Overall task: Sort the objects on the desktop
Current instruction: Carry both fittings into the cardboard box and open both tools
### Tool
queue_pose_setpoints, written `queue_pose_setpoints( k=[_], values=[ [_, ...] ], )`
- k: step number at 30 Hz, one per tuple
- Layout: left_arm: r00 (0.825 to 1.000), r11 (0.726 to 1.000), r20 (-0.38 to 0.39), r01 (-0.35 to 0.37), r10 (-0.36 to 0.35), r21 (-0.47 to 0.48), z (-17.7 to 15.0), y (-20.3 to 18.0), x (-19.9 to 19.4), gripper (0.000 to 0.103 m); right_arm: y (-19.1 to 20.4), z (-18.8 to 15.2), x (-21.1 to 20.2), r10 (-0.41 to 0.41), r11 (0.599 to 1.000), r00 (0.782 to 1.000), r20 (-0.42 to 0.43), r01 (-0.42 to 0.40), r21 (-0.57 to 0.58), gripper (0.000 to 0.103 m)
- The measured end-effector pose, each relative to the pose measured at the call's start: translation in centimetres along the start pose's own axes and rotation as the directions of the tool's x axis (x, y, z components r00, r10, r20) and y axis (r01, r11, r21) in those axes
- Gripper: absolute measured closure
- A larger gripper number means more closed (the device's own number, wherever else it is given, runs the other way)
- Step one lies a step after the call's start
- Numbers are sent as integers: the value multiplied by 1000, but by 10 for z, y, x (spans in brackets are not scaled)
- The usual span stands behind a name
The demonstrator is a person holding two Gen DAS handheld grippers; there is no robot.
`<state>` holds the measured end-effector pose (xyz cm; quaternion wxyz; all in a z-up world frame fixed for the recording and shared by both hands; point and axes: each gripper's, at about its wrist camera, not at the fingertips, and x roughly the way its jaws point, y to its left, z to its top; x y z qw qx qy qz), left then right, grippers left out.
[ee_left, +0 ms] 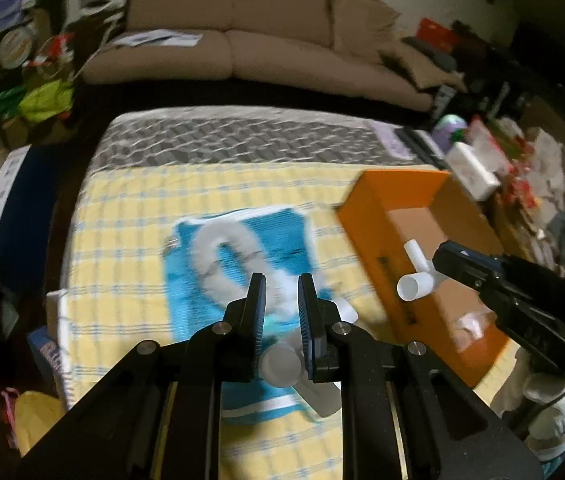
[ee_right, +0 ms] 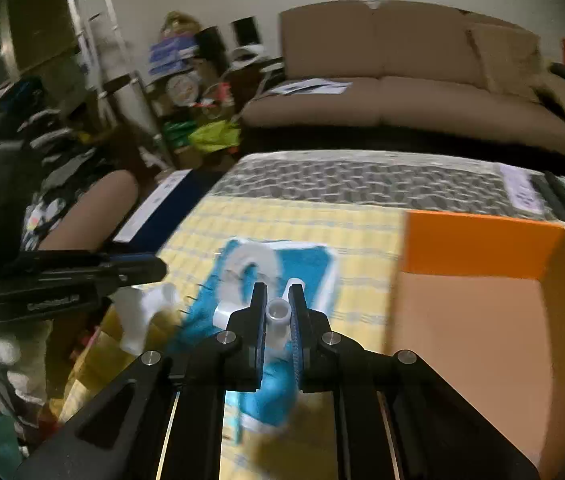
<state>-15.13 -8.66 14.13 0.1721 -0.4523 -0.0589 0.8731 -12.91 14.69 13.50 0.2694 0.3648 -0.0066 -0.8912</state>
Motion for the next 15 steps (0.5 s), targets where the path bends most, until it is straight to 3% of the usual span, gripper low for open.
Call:
queue_pose_setpoints(
  k=[8, 15],
  values=[
    [996, 989, -17, 93, -91, 115, -2, -94, 9, 88, -73, -25, -67, -74, 987, 997, 36, 68, 146, 93],
    [991, 962, -95, 113, -92, 249, -23, -180, 45, 88, -121, -53, -83, -152, 975, 987, -40, 157, 155, 93]
  ],
)
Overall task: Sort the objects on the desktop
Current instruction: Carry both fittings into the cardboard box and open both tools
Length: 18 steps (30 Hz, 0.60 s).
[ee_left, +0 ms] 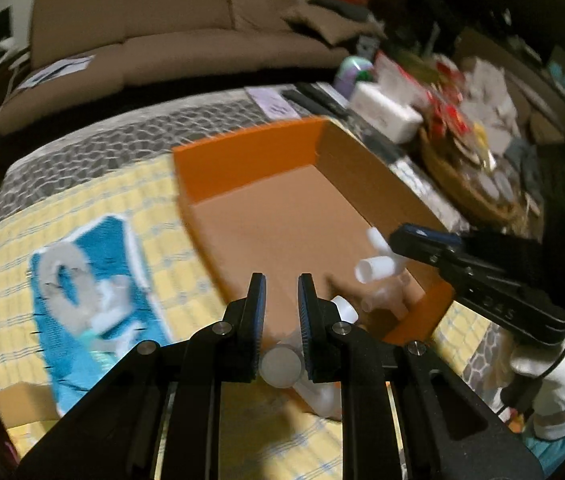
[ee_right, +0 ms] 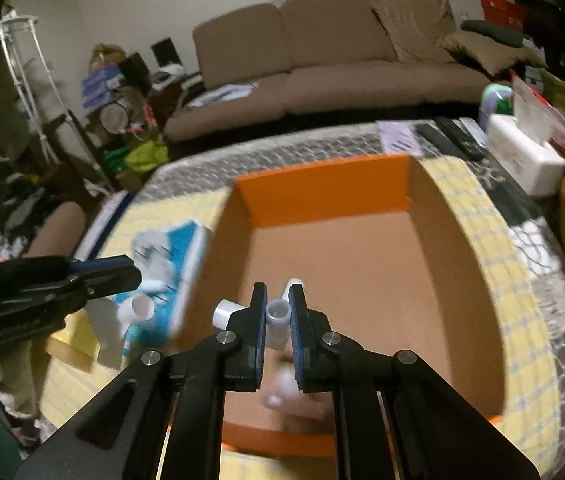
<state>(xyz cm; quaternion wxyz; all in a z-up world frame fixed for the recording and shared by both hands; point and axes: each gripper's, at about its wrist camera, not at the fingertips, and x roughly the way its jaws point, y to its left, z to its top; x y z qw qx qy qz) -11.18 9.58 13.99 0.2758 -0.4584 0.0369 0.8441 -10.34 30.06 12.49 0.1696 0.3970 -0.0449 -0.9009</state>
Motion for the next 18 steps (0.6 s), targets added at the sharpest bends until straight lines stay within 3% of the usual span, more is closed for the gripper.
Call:
queue_pose_setpoints(
  k=[9, 18],
  values=[
    [997, 996, -71, -36, 42, 85, -9, -37, 39, 88, -36, -27, 21, 1, 1000, 991, -131, -3, -14, 93],
    [988, 992, -132, -66, 80, 104, -20, -42, 60, 88, -32, -41, 35, 43, 998, 975, -219, -54, -42, 90]
  ],
)
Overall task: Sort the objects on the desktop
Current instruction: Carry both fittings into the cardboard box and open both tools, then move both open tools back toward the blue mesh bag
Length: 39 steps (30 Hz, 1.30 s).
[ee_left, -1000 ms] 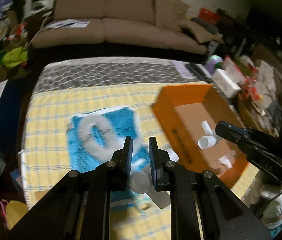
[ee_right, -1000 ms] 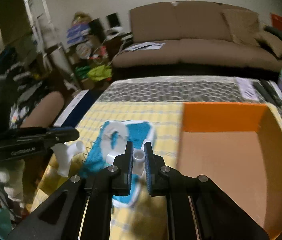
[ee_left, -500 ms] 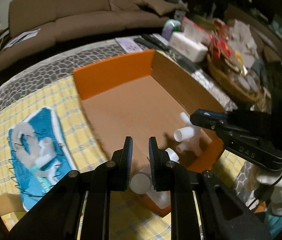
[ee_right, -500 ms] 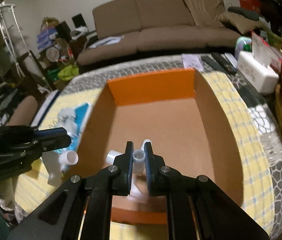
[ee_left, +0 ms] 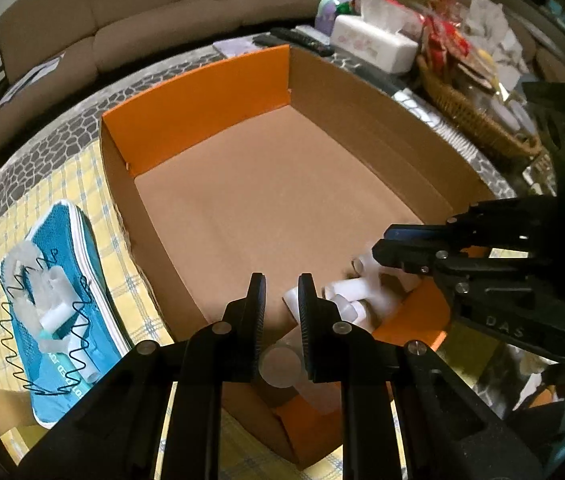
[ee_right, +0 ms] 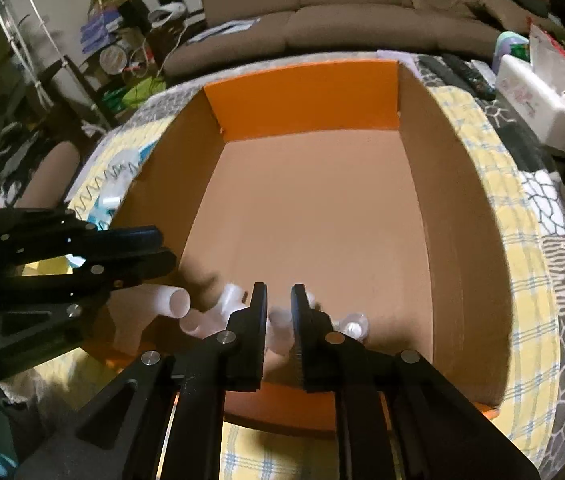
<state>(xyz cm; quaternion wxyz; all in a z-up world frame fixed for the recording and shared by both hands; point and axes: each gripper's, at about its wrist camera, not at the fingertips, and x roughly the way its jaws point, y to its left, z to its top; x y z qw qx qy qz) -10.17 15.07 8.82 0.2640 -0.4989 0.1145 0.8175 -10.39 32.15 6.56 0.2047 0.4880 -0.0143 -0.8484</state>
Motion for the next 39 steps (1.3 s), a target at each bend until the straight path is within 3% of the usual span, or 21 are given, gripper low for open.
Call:
queue_pose_setpoints(
  k=[3, 5, 7, 9, 11, 13, 17, 23, 25, 29, 39],
  values=[
    [1000, 999, 12, 17, -17, -29, 0, 7, -5, 87, -2, 1, -3, 3, 1000, 1000, 11, -3, 13, 88],
    [999, 998, 27, 31, -30, -50, 2, 11, -10, 76, -2, 3, -9, 4, 1000, 999, 42, -5, 23, 82],
    [998, 996, 49, 44, -40, -73, 4, 17, -17, 72, -2, 7, -17, 8, 999, 997, 83, -11, 35, 71],
    [997, 995, 65, 44, -39, -84, 6, 22, -24, 71, 1, 10, -22, 12, 999, 993, 116, -16, 34, 68],
    [996, 994, 82, 48, -40, -98, 7, 26, -30, 62, 5, 14, -26, 6, 1000, 990, 144, -10, 25, 61],
    [994, 992, 101, 54, -42, -116, 7, 29, -36, 54, 10, 17, -29, 11, 1000, 986, 169, -14, 19, 42],
    [991, 987, 133, 44, -23, -156, -1, 36, -48, 40, 20, 23, -32, 16, 1000, 977, 214, -19, 10, 20],
    [985, 977, 173, 51, -14, -209, -21, 50, -67, 10, 32, 31, -40, 22, 1000, 964, 265, -27, 14, 9],
    [982, 974, 189, 44, -1, -222, -27, 55, -75, 5, 38, 33, -41, 11, 1000, 962, 272, -12, 2, 4],
    [973, 960, 231, 41, 24, -276, -41, 74, -94, 0, 50, 36, -42, 19, 1000, 959, 282, -19, -3, 3],
    [965, 930, 250, 17, 81, -368, -69, 123, -109, 0, 88, 48, -38, 56, 998, 953, 296, -46, -41, 3]
  ],
)
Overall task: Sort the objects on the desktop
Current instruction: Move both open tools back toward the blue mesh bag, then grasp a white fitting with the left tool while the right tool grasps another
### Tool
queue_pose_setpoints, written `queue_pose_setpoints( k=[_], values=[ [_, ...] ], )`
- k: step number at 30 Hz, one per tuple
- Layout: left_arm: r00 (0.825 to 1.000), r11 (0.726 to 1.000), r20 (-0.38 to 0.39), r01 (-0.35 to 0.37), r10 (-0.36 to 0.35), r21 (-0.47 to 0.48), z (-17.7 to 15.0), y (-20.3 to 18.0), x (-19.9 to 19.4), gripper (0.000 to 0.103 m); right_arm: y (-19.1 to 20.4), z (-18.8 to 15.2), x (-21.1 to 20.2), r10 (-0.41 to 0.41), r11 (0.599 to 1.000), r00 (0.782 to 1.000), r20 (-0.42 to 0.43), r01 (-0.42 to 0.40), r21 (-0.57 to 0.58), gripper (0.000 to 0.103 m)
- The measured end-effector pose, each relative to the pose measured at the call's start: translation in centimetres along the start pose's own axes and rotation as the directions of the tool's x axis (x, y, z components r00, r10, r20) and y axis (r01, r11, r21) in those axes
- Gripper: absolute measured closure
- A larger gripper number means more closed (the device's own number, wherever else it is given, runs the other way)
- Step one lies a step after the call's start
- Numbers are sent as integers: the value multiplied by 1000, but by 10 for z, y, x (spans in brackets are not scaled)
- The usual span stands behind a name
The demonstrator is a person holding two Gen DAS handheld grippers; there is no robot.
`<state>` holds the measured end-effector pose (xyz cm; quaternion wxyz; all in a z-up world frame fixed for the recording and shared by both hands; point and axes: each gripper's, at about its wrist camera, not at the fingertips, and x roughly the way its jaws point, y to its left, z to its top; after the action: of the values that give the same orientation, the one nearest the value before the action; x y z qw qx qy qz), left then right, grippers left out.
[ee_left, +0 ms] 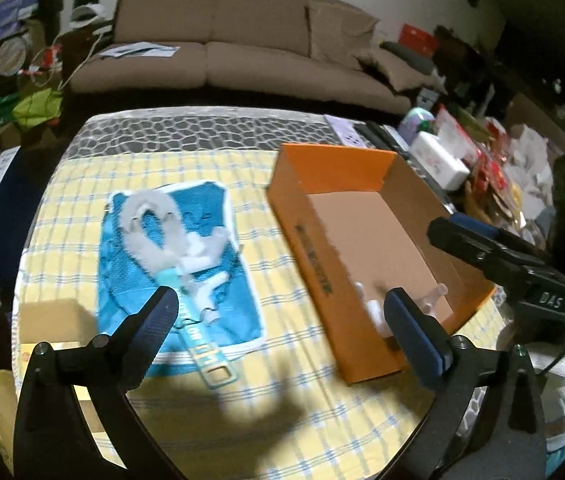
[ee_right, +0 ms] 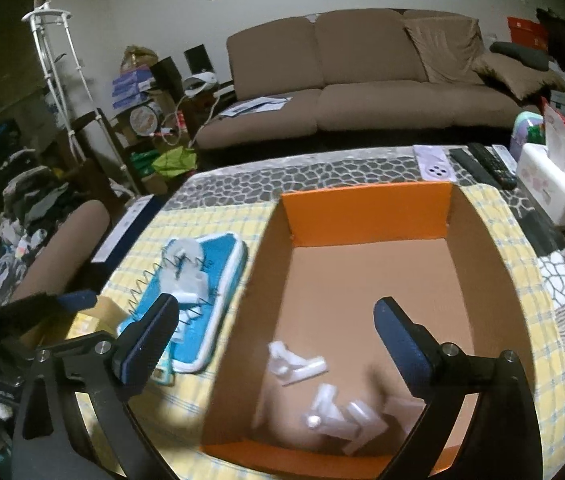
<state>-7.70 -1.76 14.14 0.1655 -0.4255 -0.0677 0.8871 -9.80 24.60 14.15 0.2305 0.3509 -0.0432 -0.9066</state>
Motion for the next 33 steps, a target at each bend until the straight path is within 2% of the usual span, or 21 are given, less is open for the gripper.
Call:
queue_pose_setpoints(
  k=[5, 12, 17, 22, 24, 26, 29, 30, 33],
  values=[
    [1000, 999, 23, -6, 8, -54, -1, 28, -4, 0, 16, 4, 10, 32, 999, 999, 8, -32, -3, 0],
    [999, 992, 11, -51, 52, -116, -7, 75, 6, 0, 40, 9, 24, 48, 998, 999, 17, -48, -35, 0],
    [996, 992, -24, -91, 89, -82, -10, 91, 23, 0, 48, 15, 28, 57, 998, 997, 53, -56, -21, 0],
    [996, 994, -25, -84, 82, -67, -4, 92, 43, 1, 50, 19, 23, 51, 999, 992, 119, -52, 8, 0],
    [997, 996, -33, -68, 66, -49, -2, 87, 54, 6, 52, 21, 20, 34, 999, 990, 140, -38, 21, 0],
    [997, 997, -53, -63, 61, -41, -3, 81, 64, 22, 53, 23, 19, 22, 1000, 989, 149, -24, 11, 0],
    [994, 997, -72, -83, 83, -1, -5, 72, 79, 28, 51, 24, 24, -15, 1000, 992, 127, 12, 21, 0],
    [993, 996, -77, -89, 90, 17, -6, 69, 84, 28, 50, 24, 27, -4, 1000, 993, 117, 1, 30, 0],
    [989, 992, -87, -111, 116, 62, -6, 61, 96, 43, 45, 21, 33, 19, 998, 996, 91, -25, 60, 4]
  ],
)
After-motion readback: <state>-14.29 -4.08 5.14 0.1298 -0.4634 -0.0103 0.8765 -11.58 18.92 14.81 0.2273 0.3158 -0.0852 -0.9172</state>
